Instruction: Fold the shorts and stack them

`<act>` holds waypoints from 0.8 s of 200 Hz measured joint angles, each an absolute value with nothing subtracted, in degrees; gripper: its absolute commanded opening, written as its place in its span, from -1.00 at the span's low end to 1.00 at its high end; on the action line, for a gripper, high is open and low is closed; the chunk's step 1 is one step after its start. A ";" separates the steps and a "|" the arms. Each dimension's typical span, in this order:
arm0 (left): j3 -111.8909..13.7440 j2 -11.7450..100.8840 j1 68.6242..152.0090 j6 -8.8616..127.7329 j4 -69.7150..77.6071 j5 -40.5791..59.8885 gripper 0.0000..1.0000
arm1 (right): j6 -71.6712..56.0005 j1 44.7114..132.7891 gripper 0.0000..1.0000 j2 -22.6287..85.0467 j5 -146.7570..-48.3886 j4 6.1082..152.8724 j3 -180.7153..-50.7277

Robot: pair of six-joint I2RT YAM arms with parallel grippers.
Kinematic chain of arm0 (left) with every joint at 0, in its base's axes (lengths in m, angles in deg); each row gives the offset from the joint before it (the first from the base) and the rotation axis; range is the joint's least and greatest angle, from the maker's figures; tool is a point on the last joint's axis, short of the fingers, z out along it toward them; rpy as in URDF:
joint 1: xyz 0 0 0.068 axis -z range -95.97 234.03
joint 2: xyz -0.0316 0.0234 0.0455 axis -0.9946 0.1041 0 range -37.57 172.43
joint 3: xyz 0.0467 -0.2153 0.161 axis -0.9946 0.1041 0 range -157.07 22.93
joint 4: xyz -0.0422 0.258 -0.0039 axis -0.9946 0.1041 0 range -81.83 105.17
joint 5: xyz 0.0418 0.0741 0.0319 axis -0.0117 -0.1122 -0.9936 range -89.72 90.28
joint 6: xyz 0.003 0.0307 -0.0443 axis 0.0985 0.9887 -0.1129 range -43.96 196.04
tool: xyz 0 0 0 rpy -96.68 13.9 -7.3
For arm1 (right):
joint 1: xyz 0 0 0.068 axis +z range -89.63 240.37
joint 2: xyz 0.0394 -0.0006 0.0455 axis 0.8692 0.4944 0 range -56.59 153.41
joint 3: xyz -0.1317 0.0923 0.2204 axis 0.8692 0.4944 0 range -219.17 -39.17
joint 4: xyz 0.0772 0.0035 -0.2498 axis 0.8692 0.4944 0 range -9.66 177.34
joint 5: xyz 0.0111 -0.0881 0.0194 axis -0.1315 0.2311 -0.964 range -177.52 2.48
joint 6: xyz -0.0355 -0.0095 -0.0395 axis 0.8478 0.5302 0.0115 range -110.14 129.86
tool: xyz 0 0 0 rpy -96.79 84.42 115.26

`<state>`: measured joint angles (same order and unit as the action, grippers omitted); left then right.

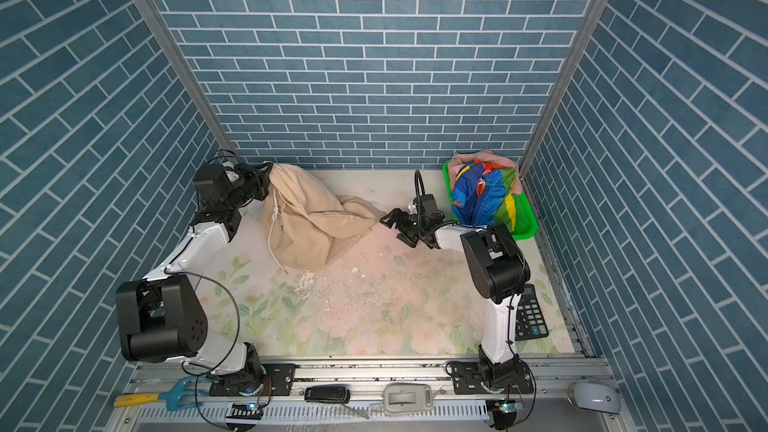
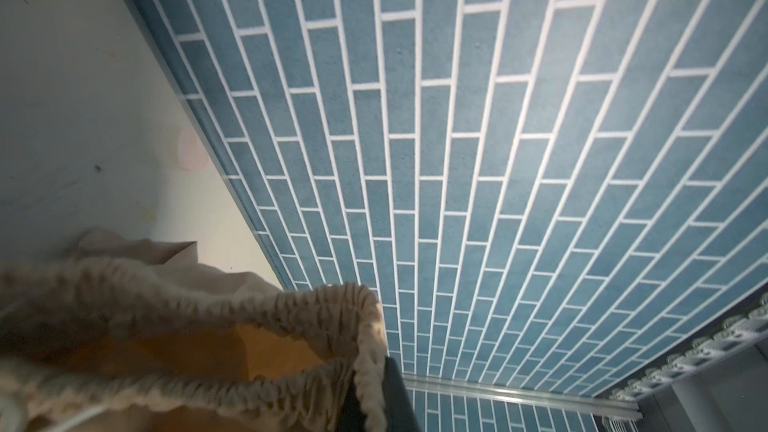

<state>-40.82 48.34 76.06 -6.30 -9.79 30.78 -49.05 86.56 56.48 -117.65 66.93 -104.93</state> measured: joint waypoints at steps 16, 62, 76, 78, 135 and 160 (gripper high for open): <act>-41.02 47.88 76.06 -4.34 -6.42 32.14 -1.00 | -50.82 86.61 0.94 56.48 -116.40 66.25 -106.13; -43.05 47.70 76.06 -0.10 2.80 33.25 -1.00 | -60.39 88.40 0.94 56.66 -112.38 60.51 -106.19; -43.86 47.37 76.06 0.52 4.05 33.50 -1.00 | -63.28 89.60 0.94 57.27 -111.51 58.19 -106.19; -43.94 47.29 76.06 0.54 4.16 33.52 -1.00 | -63.67 89.75 0.94 57.40 -111.42 57.88 -106.19; -44.88 45.14 76.06 1.91 7.17 33.78 -1.00 | -71.52 94.30 0.82 62.08 -108.34 53.27 -106.17; -44.97 44.90 76.06 2.02 7.56 33.89 -1.00 | -73.12 95.46 0.64 62.76 -106.98 52.44 -106.19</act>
